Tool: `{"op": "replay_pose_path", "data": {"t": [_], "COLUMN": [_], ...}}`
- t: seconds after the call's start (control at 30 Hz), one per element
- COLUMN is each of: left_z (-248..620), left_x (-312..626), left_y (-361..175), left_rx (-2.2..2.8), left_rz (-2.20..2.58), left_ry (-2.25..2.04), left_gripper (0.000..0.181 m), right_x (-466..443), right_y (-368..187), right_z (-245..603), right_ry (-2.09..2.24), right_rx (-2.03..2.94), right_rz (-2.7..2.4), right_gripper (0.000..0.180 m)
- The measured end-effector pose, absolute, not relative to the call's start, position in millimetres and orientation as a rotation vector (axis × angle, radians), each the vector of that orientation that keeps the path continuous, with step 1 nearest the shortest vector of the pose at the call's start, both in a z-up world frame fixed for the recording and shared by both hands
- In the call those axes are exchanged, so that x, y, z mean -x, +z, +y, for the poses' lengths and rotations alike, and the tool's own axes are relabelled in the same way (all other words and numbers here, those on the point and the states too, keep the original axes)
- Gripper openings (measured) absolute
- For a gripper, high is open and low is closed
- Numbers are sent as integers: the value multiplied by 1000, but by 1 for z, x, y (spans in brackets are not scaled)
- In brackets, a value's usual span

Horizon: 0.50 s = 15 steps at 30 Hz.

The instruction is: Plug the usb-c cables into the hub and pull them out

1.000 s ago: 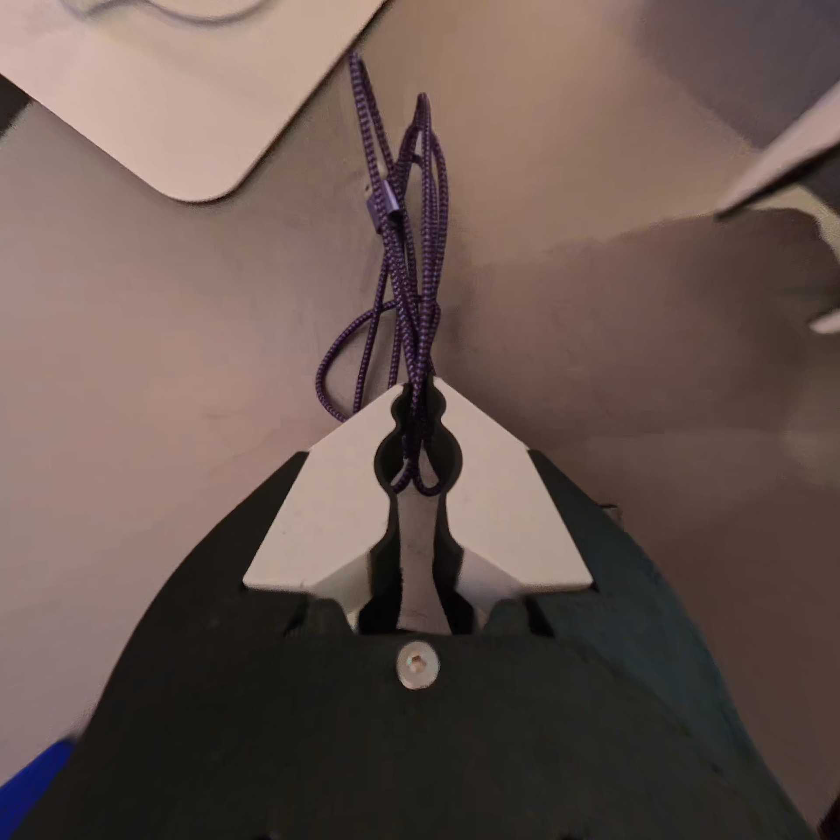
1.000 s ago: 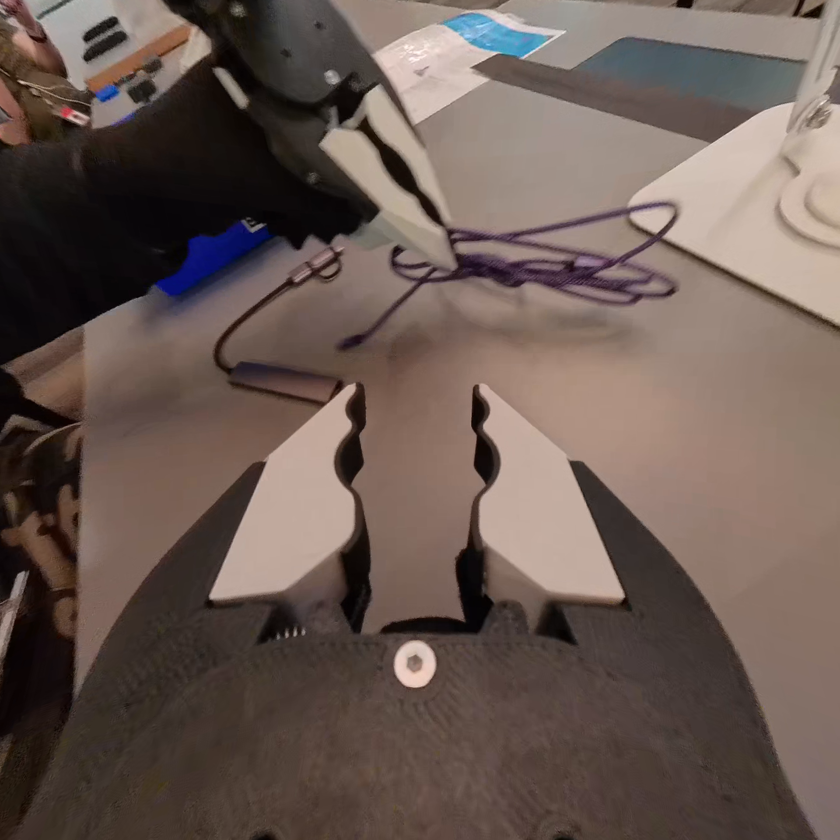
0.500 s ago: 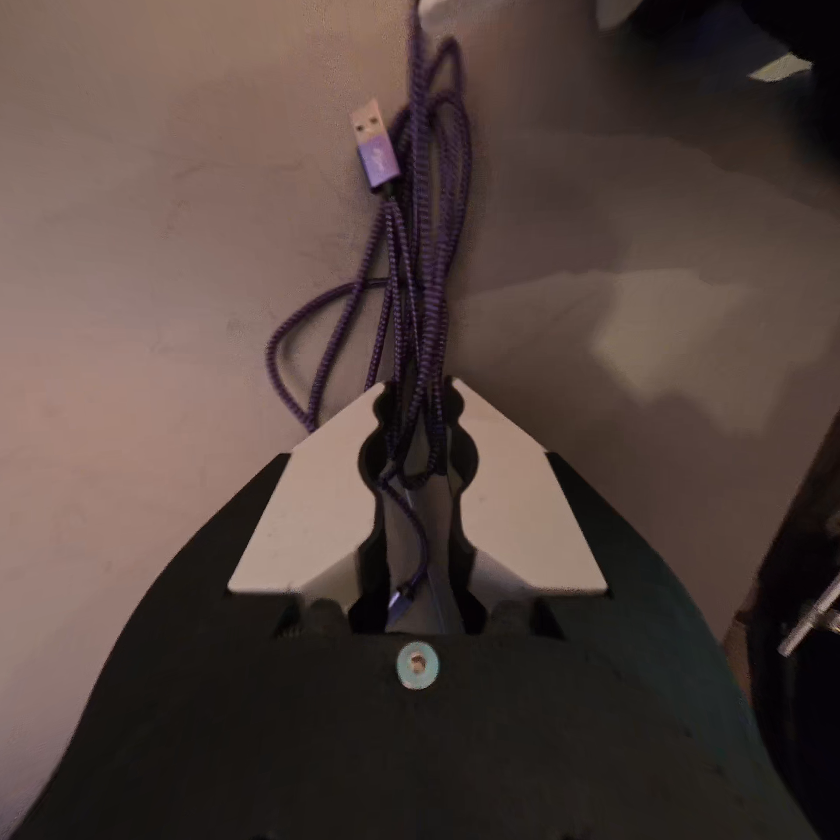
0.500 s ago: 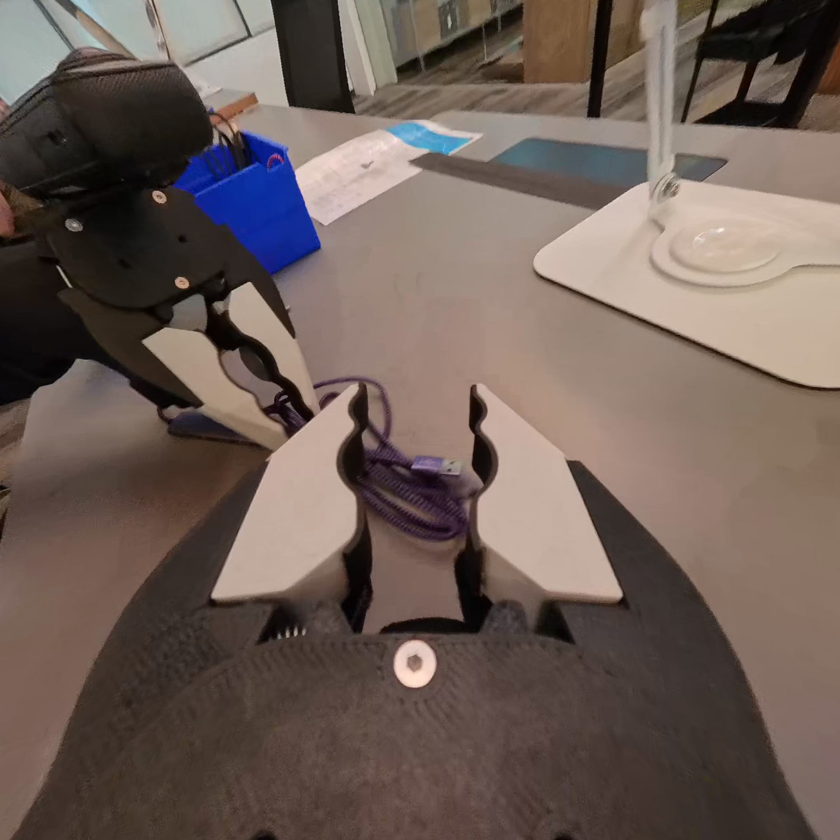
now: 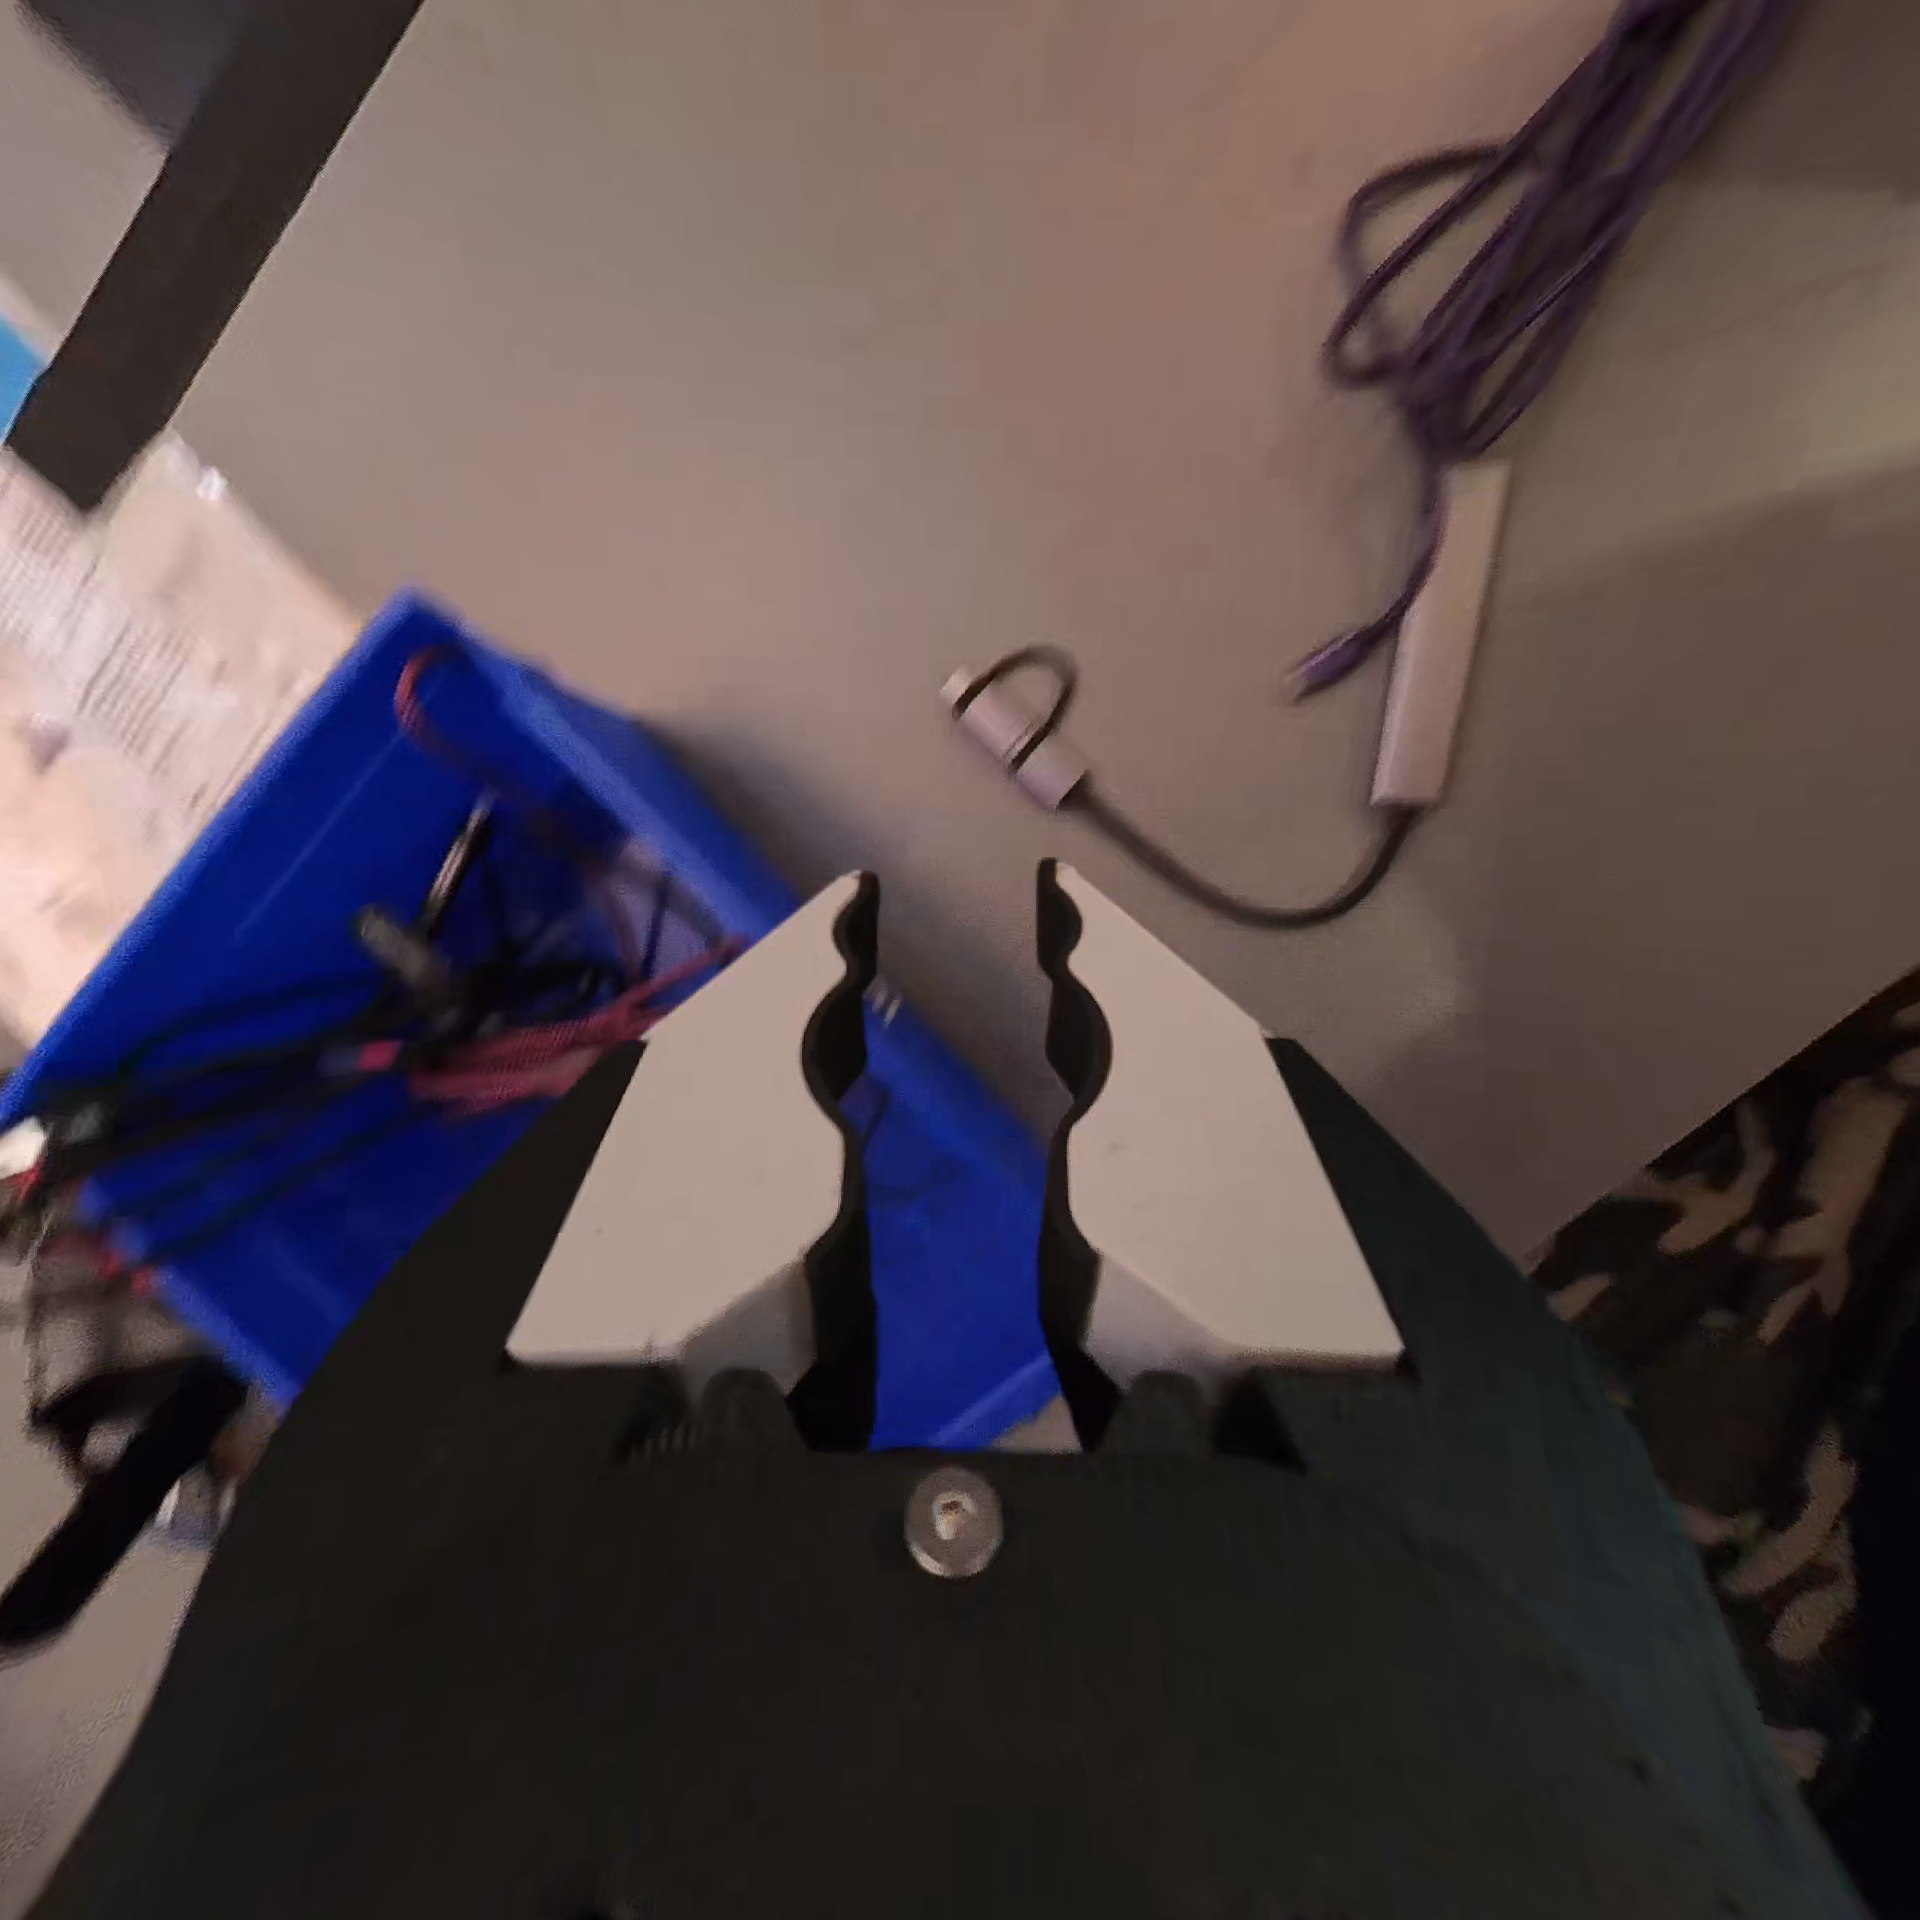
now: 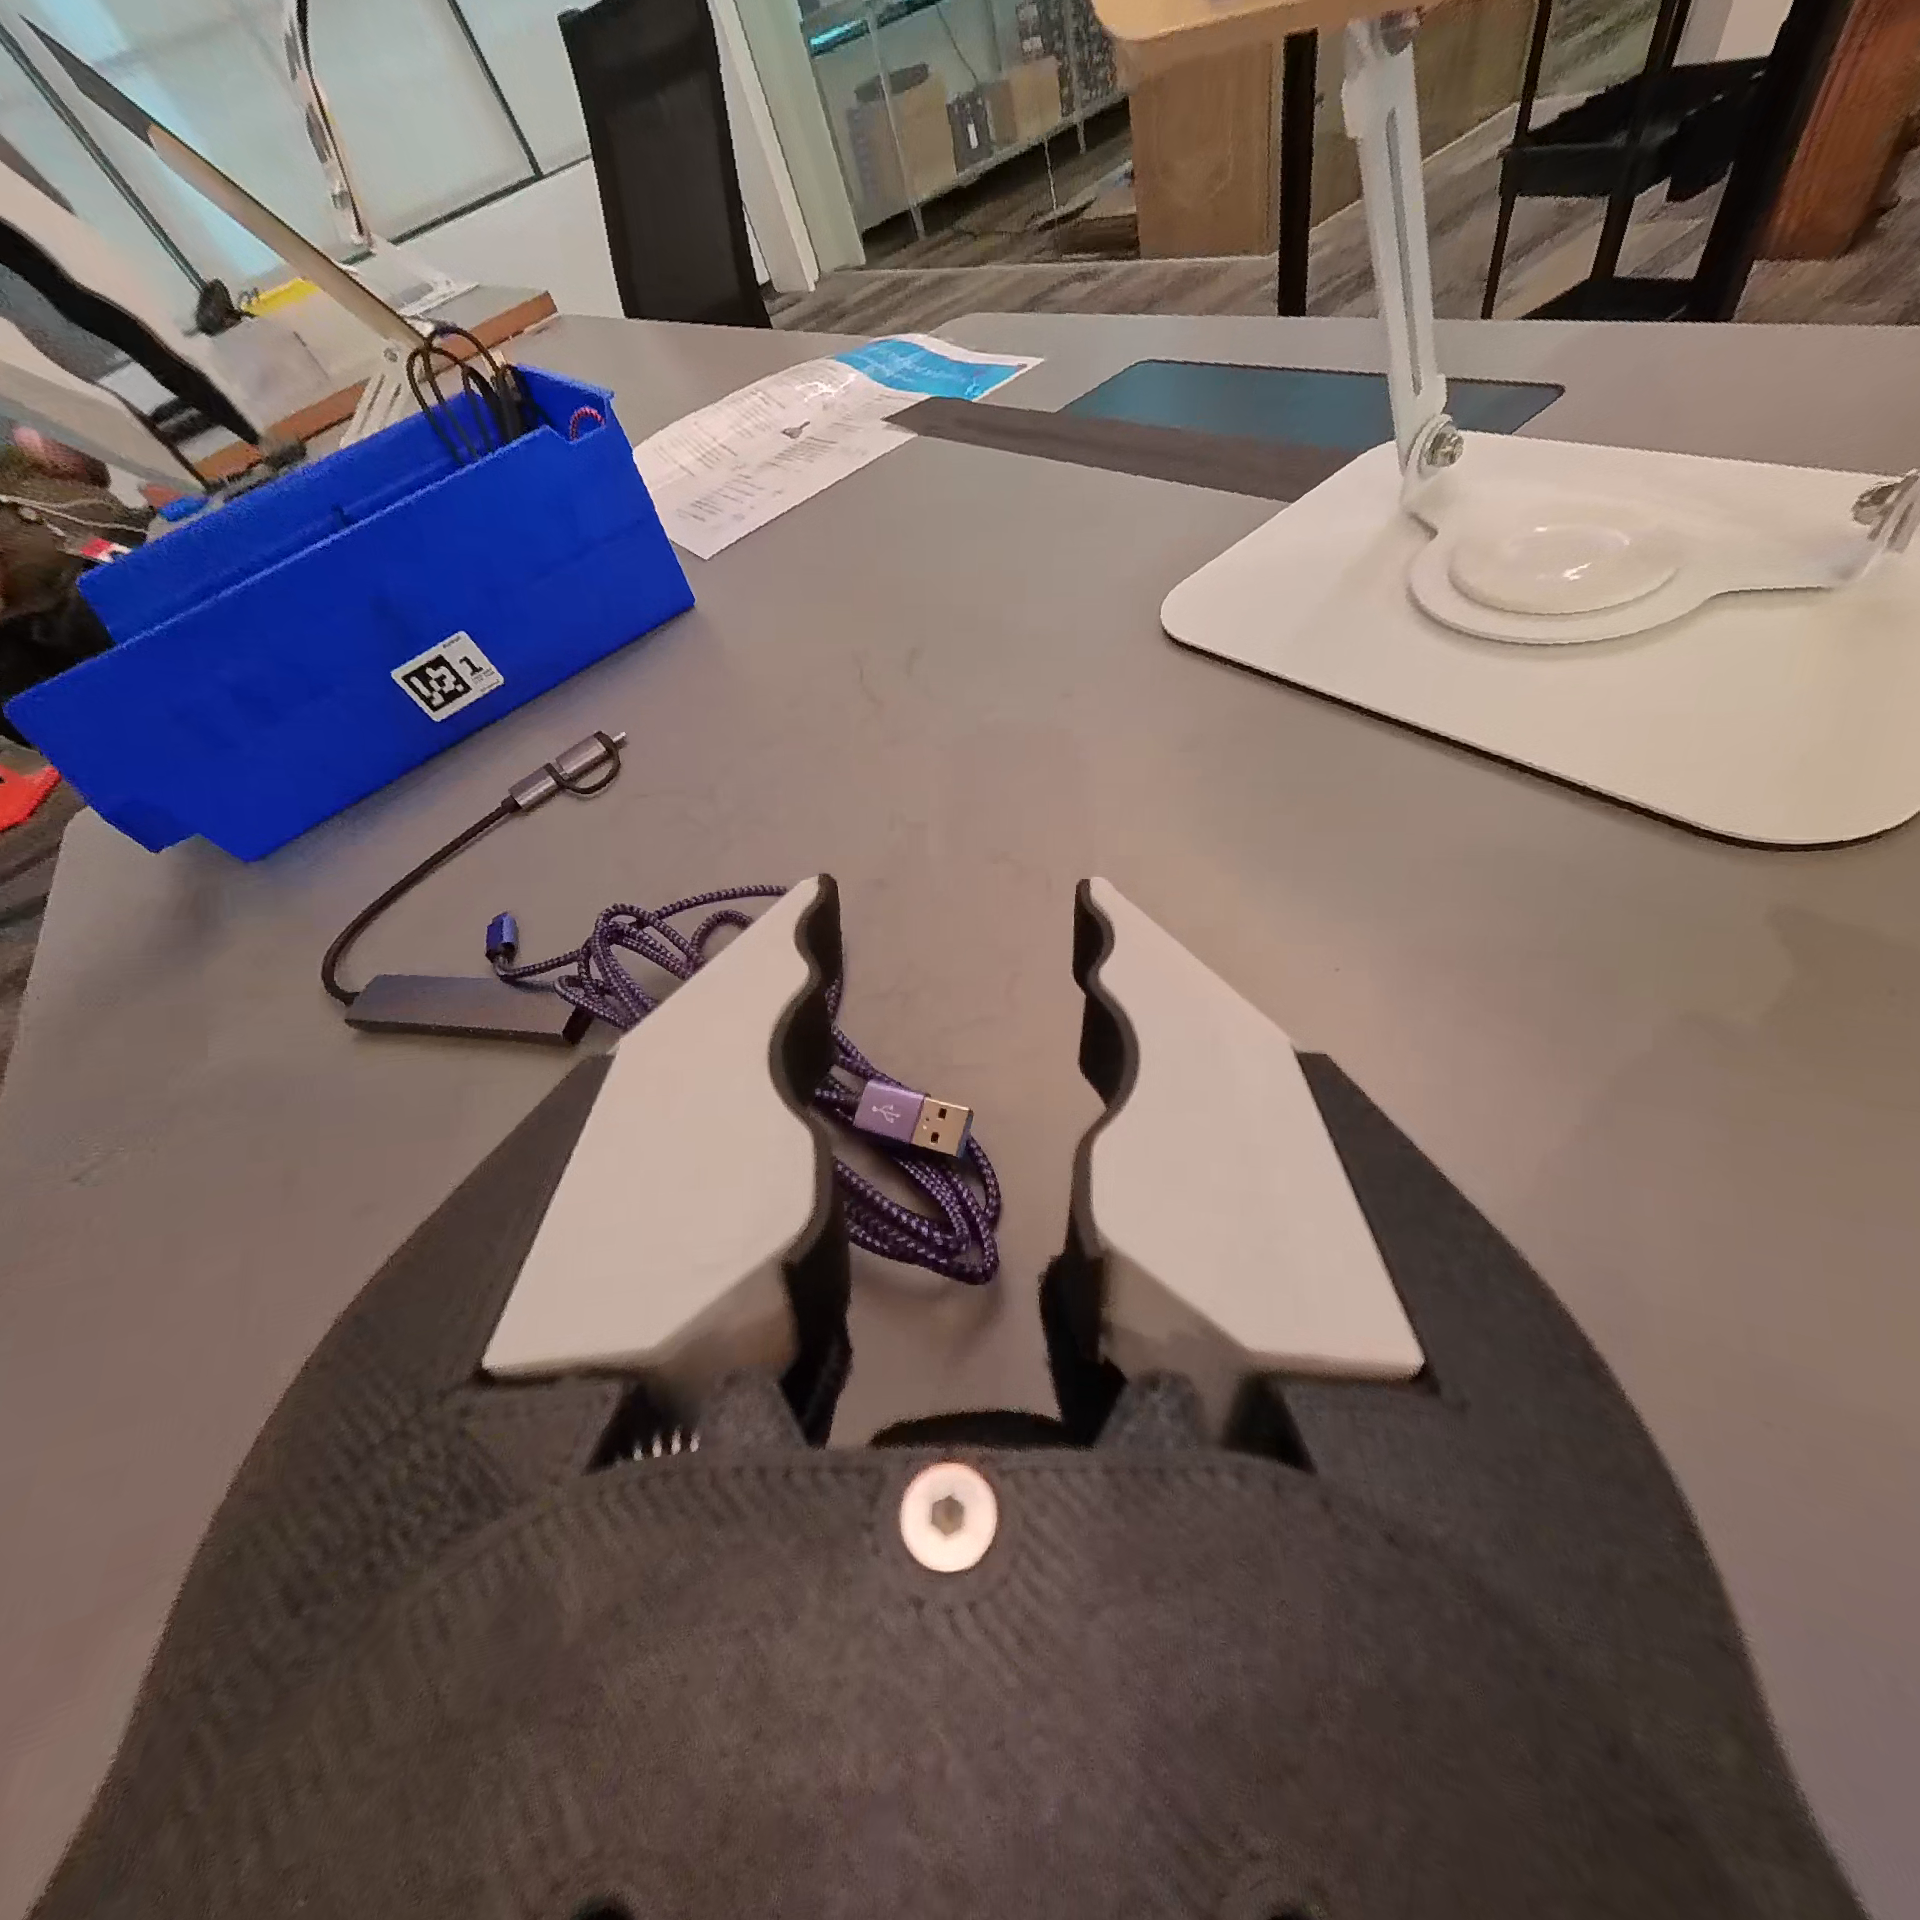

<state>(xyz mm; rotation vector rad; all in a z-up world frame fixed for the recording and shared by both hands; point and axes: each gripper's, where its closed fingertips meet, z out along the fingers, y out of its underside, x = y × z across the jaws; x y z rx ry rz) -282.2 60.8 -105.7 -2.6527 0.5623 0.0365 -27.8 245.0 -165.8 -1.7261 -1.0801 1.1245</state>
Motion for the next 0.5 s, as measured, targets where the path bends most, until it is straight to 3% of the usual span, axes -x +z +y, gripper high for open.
{"op": "replay_pose_path", "data": {"t": [0.23, 0.5], "left_z": [-29, -78], "left_x": [379, 403], "left_y": [-134, -201], "left_rx": [2904, 3134], "left_rz": [307, 278], "left_ry": [265, 144], "left_gripper": [30, 28], "right_x": [32, 31], "right_y": [-177, -175], "right_z": [242, 242], "right_ry": [1109, 1140], "right_rx": [1748, 1743], "right_rz": [-1127, -1116], "right_gripper": [42, 42]}}
